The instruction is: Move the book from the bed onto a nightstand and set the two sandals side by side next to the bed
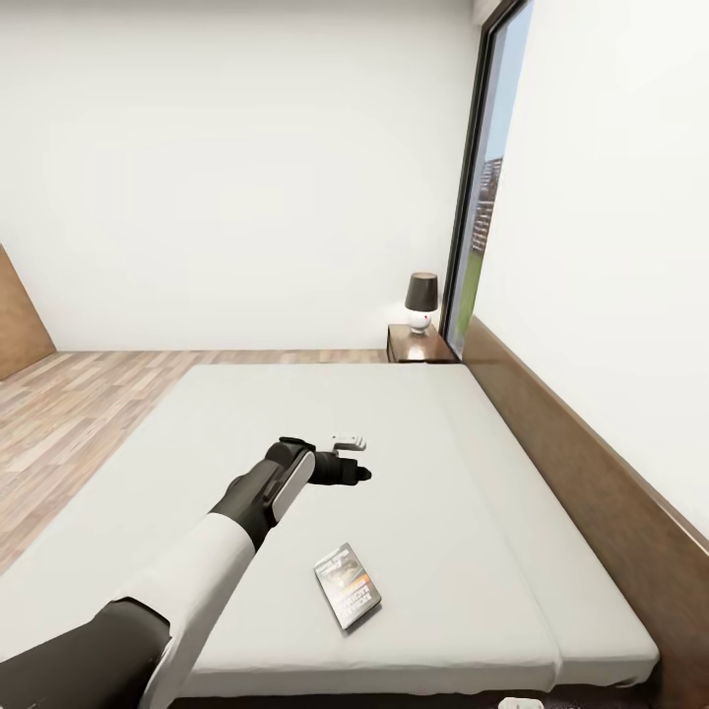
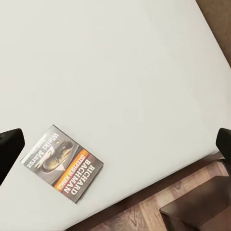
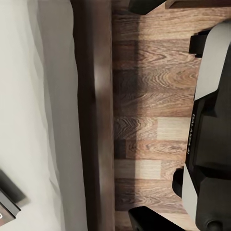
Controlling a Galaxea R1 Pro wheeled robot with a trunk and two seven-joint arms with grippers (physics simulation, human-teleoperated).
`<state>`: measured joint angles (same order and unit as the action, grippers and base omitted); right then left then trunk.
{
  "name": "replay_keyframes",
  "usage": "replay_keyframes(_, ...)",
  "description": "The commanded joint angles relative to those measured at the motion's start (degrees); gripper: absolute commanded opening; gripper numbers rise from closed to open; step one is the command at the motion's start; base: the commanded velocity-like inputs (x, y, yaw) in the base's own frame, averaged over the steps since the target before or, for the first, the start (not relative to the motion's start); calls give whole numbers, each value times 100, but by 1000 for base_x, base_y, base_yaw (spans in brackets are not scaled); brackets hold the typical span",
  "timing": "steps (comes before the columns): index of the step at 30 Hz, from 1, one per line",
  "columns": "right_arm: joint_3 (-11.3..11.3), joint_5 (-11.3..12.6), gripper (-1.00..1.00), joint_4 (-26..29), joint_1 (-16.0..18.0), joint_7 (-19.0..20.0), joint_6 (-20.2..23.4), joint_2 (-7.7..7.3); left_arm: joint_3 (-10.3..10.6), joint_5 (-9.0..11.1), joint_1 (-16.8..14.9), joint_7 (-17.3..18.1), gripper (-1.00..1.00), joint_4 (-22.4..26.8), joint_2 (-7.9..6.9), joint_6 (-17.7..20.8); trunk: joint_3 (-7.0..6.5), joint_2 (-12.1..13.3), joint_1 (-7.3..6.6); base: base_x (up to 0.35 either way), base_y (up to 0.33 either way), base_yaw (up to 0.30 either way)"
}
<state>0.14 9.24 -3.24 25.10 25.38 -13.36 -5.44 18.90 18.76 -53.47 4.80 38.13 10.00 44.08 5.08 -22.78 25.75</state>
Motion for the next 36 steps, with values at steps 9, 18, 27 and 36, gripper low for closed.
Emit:
replay_keyframes(9,4,52,100,-27,12,37,-35,0,0,-31,-6,29,100,1,0,18,93,-14,4,0,0,0)
replay_keyframes(18,4,52,100,-27,12,37,-35,-1,0,-31,-6,38,100,1,0,20,172,-14,4,0,0,0)
replay_keyframes(27,4,52,100,-27,12,37,-35,-1,0,-31,-6,38,100,1,0,19,252,-14,4,0,0,0)
replay_keyframes(36,4,52,100,-27,12,37,-35,-1,0,-31,-6,38,100,1,0,19,332,-14,4,0,0,0)
